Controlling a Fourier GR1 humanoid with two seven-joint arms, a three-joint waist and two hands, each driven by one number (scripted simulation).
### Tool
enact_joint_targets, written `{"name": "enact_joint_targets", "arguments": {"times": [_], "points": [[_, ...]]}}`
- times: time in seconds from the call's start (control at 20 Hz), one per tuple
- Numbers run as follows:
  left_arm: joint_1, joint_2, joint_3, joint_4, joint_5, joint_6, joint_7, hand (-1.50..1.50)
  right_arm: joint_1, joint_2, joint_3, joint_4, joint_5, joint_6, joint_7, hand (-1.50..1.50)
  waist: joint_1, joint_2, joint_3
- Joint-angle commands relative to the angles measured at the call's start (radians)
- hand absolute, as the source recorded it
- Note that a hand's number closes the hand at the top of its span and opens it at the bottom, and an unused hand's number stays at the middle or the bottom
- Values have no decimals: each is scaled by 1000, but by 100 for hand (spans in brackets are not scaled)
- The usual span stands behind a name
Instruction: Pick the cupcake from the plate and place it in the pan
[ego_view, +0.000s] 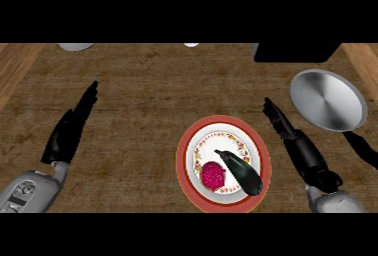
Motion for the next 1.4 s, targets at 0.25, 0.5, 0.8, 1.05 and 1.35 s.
{"name": "enact_joint_targets", "arguments": {"times": [0.25, 0.5, 0.8, 1.05, 1.35], "points": [[28, -106, 187, -37, 172, 43, -63, 0, -125, 165, -96, -236, -103, -158, 129, 150, -26, 25, -24], [76, -95, 217, -72, 236, 11, -16, 0, 234, 24, 12, -327, 312, -392, 111, 150, -73, 13, -24], [103, -94, 230, -93, 263, -49, -22, 0, 501, -114, 41, -589, 495, -415, 246, -150, -49, 24, -23], [103, -121, 213, -130, 236, -31, 5, 0, 418, -199, 30, -760, 614, -273, 496, -150, -24, 29, -22], [58, -103, 249, -63, 241, -76, -17, 0, 210, -268, 90, -744, 696, -15, 773, -150, -6, 34, -25]]}}
